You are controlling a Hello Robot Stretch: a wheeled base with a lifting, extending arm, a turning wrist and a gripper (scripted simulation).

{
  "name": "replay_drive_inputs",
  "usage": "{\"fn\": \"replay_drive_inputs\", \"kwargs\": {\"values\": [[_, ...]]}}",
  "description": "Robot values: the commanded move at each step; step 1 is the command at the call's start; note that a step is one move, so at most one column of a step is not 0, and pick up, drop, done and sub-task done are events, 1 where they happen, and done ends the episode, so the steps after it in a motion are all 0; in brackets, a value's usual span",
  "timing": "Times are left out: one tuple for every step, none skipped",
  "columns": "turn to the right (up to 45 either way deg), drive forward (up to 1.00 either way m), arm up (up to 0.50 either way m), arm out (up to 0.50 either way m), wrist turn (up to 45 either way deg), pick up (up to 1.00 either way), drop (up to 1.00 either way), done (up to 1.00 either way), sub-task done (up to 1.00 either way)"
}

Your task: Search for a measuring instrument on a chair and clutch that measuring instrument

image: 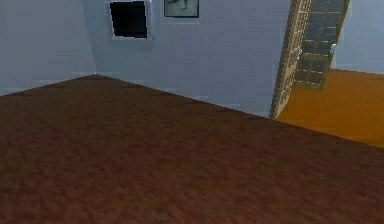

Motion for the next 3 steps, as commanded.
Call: {"fn": "replay_drive_inputs", "kwargs": {"values": [[0.0, 0.0, -0.3, 0.0, 0.0, 0.0, 0.0, 0.0, 0.0], [0.0, 0.0, 0.0, 0.0, 0.0, 1.0, 0.0, 0.0, 0.0], [0.0, 0.0, 0.1, 0.0, 0.0, 0.0, 0.0, 0.0, 0.0]]}}
